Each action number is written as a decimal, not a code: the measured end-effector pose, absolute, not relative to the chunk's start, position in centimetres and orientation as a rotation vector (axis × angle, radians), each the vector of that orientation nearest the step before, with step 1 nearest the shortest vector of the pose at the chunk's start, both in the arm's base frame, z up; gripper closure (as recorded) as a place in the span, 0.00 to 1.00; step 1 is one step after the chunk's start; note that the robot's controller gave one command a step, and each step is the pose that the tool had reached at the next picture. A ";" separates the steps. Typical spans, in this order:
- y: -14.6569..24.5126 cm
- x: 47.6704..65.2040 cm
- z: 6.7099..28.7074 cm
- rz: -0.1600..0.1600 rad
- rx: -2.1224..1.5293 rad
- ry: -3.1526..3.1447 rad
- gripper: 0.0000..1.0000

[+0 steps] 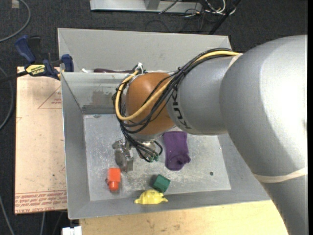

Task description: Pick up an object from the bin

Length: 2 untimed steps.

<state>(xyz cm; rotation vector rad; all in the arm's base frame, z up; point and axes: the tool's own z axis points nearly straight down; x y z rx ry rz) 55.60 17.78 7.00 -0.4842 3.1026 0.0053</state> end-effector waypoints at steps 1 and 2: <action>17.8 55.6 7.0 0.006 -0.484 3.103 1.00; 17.6 55.7 7.3 0.007 -0.359 3.121 1.00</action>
Offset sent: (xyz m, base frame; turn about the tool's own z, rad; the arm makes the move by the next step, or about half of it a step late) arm 0.0136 -0.0183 0.0288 0.6200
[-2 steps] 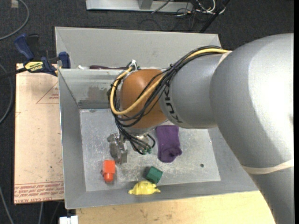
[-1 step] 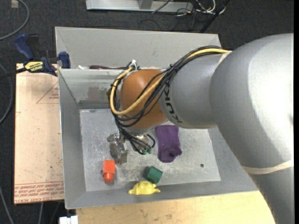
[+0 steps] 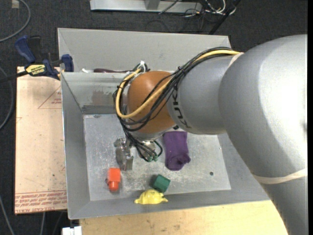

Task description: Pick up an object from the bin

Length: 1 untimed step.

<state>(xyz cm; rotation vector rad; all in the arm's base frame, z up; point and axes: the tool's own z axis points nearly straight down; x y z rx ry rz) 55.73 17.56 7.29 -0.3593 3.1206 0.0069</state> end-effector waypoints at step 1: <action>22.8 59.3 16.0 0.008 -0.126 3.134 0.00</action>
Offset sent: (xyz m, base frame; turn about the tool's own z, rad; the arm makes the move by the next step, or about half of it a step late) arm 0.0000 0.0000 0.0000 0.0000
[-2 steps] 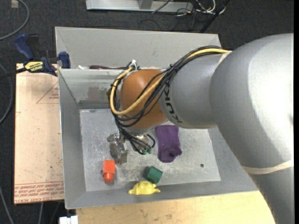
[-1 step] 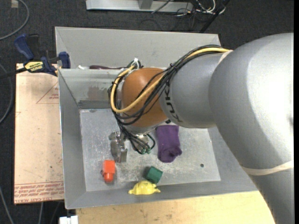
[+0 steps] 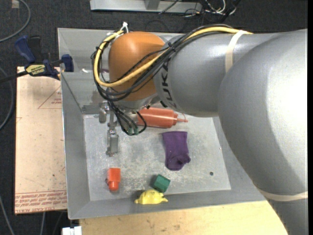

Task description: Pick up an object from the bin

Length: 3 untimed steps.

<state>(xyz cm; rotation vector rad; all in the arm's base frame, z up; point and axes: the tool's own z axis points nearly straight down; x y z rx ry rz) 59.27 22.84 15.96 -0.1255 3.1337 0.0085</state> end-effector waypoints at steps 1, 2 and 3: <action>22.9 59.3 15.9 0.009 -0.125 3.135 0.00; 22.9 59.2 15.8 0.009 -0.128 3.134 0.00; 22.9 56.8 12.9 0.007 -0.332 3.125 0.00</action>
Offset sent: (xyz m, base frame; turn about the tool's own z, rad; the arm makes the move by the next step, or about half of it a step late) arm -0.0762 0.0085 -0.0896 -0.2849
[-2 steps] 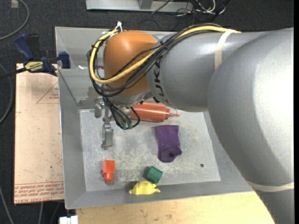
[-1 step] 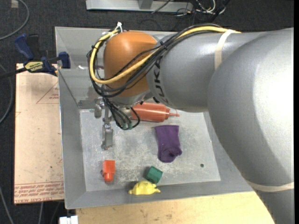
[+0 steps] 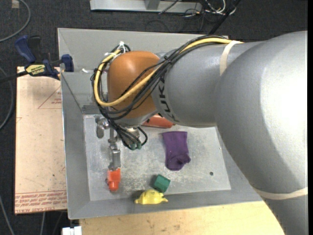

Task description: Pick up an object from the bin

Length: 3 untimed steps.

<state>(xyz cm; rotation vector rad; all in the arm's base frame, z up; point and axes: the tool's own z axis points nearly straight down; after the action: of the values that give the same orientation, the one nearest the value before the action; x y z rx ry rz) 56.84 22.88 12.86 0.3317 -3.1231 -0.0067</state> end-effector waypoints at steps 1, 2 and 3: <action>23.5 53.6 11.8 -0.010 0.205 -3.141 0.00; 16.1 50.8 10.6 -0.005 0.370 -3.118 1.00; 16.3 50.8 10.7 -0.009 0.371 -3.118 0.00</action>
Offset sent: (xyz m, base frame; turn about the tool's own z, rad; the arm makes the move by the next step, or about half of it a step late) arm -0.0605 -0.0656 -0.0214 -0.0284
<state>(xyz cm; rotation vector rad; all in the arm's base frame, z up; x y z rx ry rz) 50.80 16.34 10.67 0.3715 -3.1185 -0.0087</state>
